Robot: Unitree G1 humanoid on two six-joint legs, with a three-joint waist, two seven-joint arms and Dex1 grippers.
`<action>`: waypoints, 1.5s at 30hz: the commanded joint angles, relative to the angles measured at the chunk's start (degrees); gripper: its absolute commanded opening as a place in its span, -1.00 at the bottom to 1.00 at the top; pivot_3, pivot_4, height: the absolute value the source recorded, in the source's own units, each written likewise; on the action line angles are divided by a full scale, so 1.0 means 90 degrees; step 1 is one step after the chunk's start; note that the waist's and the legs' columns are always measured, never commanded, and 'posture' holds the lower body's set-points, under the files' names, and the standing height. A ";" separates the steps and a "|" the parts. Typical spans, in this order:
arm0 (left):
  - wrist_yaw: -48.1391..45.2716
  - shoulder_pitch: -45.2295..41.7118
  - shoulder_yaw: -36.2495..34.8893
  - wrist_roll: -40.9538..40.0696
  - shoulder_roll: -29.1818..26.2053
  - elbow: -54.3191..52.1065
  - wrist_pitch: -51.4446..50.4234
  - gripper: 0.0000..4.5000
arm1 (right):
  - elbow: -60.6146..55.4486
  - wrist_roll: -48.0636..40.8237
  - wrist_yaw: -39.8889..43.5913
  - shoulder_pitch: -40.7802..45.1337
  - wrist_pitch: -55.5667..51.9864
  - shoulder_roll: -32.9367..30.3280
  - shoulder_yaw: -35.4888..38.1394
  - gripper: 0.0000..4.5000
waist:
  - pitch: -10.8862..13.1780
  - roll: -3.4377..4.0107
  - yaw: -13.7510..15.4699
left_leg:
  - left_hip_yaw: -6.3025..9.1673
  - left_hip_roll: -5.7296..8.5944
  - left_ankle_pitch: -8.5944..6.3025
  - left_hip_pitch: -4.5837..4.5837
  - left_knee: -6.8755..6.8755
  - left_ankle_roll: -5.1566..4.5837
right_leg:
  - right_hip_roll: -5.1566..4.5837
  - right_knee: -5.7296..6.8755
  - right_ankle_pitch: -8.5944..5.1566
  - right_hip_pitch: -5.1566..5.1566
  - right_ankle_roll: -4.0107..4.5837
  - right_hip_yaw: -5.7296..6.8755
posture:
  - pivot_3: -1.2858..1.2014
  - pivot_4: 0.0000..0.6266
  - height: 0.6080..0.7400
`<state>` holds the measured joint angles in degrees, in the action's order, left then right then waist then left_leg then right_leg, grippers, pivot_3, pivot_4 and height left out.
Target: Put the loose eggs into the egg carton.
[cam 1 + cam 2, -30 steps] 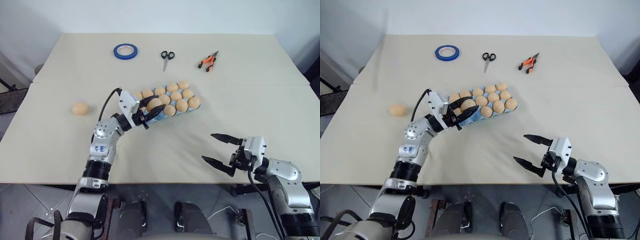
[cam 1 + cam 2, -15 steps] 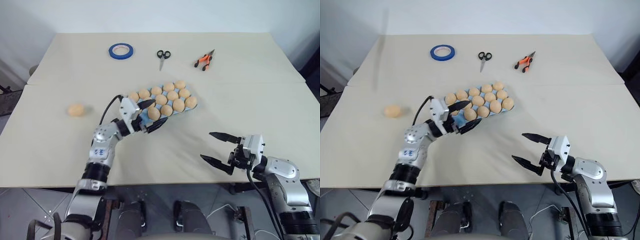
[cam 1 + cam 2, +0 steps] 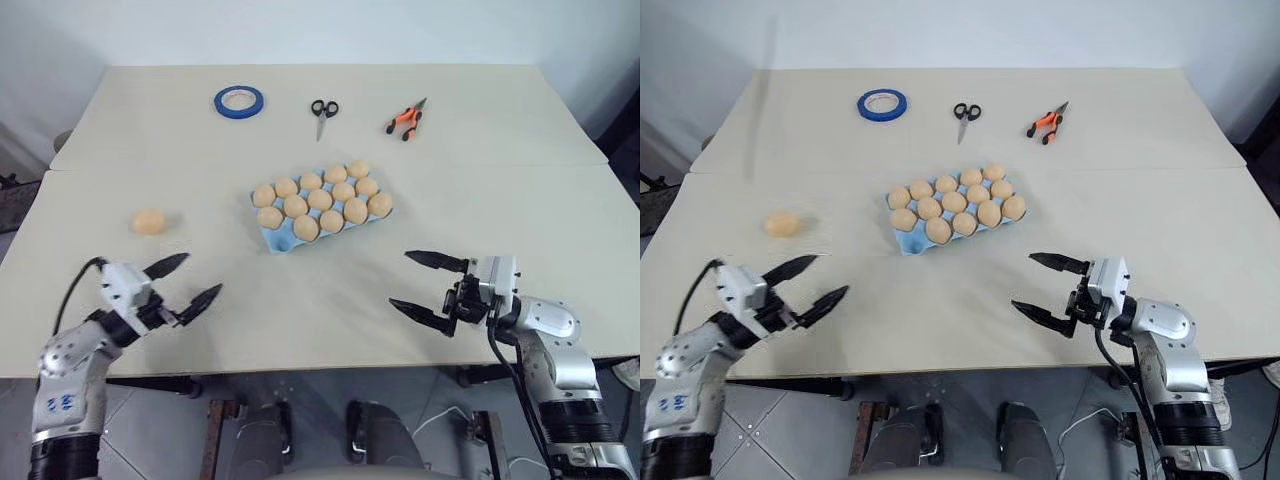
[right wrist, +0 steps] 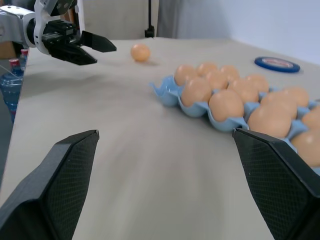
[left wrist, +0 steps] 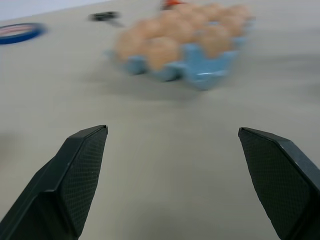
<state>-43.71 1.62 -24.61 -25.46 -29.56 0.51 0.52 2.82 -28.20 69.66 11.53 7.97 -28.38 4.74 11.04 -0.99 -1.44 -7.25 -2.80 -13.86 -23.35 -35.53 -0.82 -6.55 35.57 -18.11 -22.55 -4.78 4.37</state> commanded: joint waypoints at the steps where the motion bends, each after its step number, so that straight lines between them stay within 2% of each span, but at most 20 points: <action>1: 0.0478 0.0334 -0.0444 -0.0223 0.0221 -0.0215 0.0013 0.98 | 0.0128 -0.0055 0.0187 0.0121 0.0516 0.0167 0.0016 1.00 | 0.0000 0.0000 -0.0010 | -0.0001 0.0001 -0.0001 0.0000 0.0003 0.0002 | 0.0000 -0.0002 0.0000 0.0000 0.0000 0.0001 | 0.03 -0.52 1.00; 8: 0.0989 0.0466 -0.0459 -0.0186 0.0488 -0.0253 -0.0067 0.98 | 0.0489 0.0012 0.0431 0.0170 0.0699 0.0157 -0.0021 1.00 | 0.0000 -0.0001 -0.0006 | -0.0006 0.0003 0.0000 0.0001 0.0007 0.0003 | 0.0000 -0.0004 0.0000 0.0000 -0.0001 0.0010 | 0.03 -0.52 1.00; 13: 0.2004 -0.0897 -0.0384 0.0155 0.0386 0.0504 -0.0208 0.98 | 0.0448 -0.0020 0.0437 0.0197 0.0492 0.0071 0.0007 1.00 | 0.0000 -0.0004 0.0057 | -0.0004 -0.0001 0.0004 0.0004 -0.0003 0.0008 | 0.0000 0.0008 0.0004 0.0004 0.0006 0.0018 | 0.03 -0.52 1.00; 16: 0.2213 -0.1566 -0.0255 0.0366 0.0277 0.1062 -0.0190 0.98 | 0.0405 -0.0003 0.0391 0.0180 0.0456 0.0068 0.0010 1.00 | -0.0001 -0.0005 0.0052 | -0.0014 0.0003 0.0005 0.0005 -0.0004 0.0007 | 0.0000 0.0006 0.0009 0.0005 0.0000 0.0009 | 0.03 -0.52 1.00; 21: 0.2423 -0.2878 0.0094 0.0824 -0.0010 0.2651 -0.0182 0.98 | 0.0293 0.0010 0.0293 0.0137 0.0372 0.0066 0.0011 1.00 | -0.0001 -0.0007 0.0039 | -0.0035 0.0001 0.0006 0.0005 -0.0003 -0.0001 | 0.0005 0.0015 0.0011 -0.0005 -0.0005 0.0061 | 0.03 -0.52 1.00; 27: 0.2636 -0.3736 0.0308 0.1243 -0.0227 0.4031 0.0094 0.98 | 0.0164 0.0009 0.0175 0.0059 0.0296 0.0065 0.0018 1.00 | 0.0001 -0.0012 -0.0012 | -0.0051 0.0000 0.0010 0.0008 -0.0015 -0.0011 | 0.0003 0.0027 0.0014 -0.0007 -0.0011 0.0086 | 0.03 -0.52 1.00; 32: 0.2588 -0.3864 0.0386 0.1299 -0.0259 0.4443 -0.0028 0.98 | 0.0050 0.0006 0.0084 -0.0037 0.0236 0.0065 0.0026 1.00 | 0.0002 -0.0013 -0.0012 | -0.0051 -0.0001 0.0006 0.0008 -0.0023 -0.0005 | 0.0002 0.0038 0.0014 -0.0011 -0.0010 0.0083 | 0.03 -0.52 1.00; 35: 0.2504 -0.3834 0.0404 0.1308 -0.0248 0.4534 0.0038 0.73 | 0.0024 0.0009 0.0040 -0.0053 0.0212 0.0065 0.0030 1.00 | 0.0005 -0.0018 -0.0007 | -0.0051 -0.0001 0.0006 0.0008 -0.0024 -0.0004 | 0.0002 0.0040 0.0014 -0.0011 -0.0010 0.0084 | 0.03 -0.52 1.00; 40: 0.2352 -0.3786 0.0415 0.1238 -0.0241 0.4283 -0.0046 -0.03 | 0.0008 0.0006 0.0017 -0.0046 0.0175 0.0046 0.0040 1.00 | 0.0005 -0.0020 -0.0006 | -0.0050 -0.0001 0.0006 0.0007 -0.0026 -0.0003 | -0.0001 0.0039 0.0014 -0.0011 -0.0011 0.0083 | 0.03 -0.52 1.00; 41: 0.2256 -0.3739 0.0405 0.1169 -0.0243 0.4087 -0.0101 -0.12 | 0.0017 0.0012 0.0016 -0.0038 0.0170 0.0033 0.0045 1.00 | 0.0005 -0.0020 -0.0007 | -0.0050 -0.0001 0.0006 0.0007 -0.0026 -0.0003 | -0.0001 0.0039 0.0014 -0.0011 -0.0011 0.0083 | 0.03 -0.52 1.00; 45: 0.1197 -0.3488 0.0690 0.0802 -0.0083 0.2818 0.0120 -0.12 | 0.0023 0.0003 0.0001 -0.0030 0.0148 -0.0004 0.0074 1.00 | 0.0005 -0.0021 -0.0009 | -0.0050 -0.0001 0.0005 0.0006 -0.0024 -0.0001 | -0.0002 0.0039 0.0014 -0.0012 -0.0010 0.0082 | 0.03 -0.52 1.00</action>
<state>-29.28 -29.85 -19.14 -16.11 -30.15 31.89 -0.18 4.75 -27.64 69.95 11.05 9.29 -27.75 4.68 11.09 -1.17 -1.53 -7.70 -2.81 -13.81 -23.29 -35.75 -0.83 -6.56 35.90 -17.99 -22.65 -4.88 5.10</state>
